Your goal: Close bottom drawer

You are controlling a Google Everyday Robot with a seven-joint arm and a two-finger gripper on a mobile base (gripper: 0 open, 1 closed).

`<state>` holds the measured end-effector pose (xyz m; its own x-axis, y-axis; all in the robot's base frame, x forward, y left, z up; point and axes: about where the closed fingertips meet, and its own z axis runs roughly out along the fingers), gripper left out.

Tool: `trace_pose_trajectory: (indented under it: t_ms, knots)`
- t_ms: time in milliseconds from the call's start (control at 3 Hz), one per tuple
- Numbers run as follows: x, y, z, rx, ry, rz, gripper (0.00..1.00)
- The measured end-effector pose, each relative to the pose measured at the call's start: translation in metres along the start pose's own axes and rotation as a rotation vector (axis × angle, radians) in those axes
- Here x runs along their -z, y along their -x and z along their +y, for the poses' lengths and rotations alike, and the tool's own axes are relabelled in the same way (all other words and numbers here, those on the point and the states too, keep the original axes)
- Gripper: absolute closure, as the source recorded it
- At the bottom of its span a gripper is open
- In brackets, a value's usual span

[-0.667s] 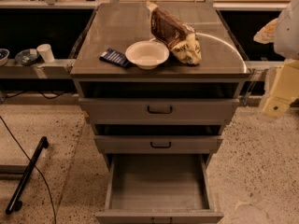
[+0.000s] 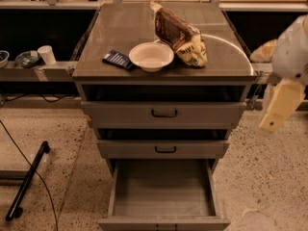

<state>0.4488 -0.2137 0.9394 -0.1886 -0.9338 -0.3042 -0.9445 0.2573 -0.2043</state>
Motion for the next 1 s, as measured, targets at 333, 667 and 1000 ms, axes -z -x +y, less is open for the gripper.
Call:
trace_pose_trajectory:
  t_ms: [333,667,1000]
  knots:
    - [-0.086,-0.033,0.012,-0.086,0.091,-0.108,0.00]
    - [-0.191,-0.081,0.058,-0.226,0.223,-0.267,0.00]
    - [-0.235,-0.110,0.083,-0.283,0.267,-0.344,0.00]
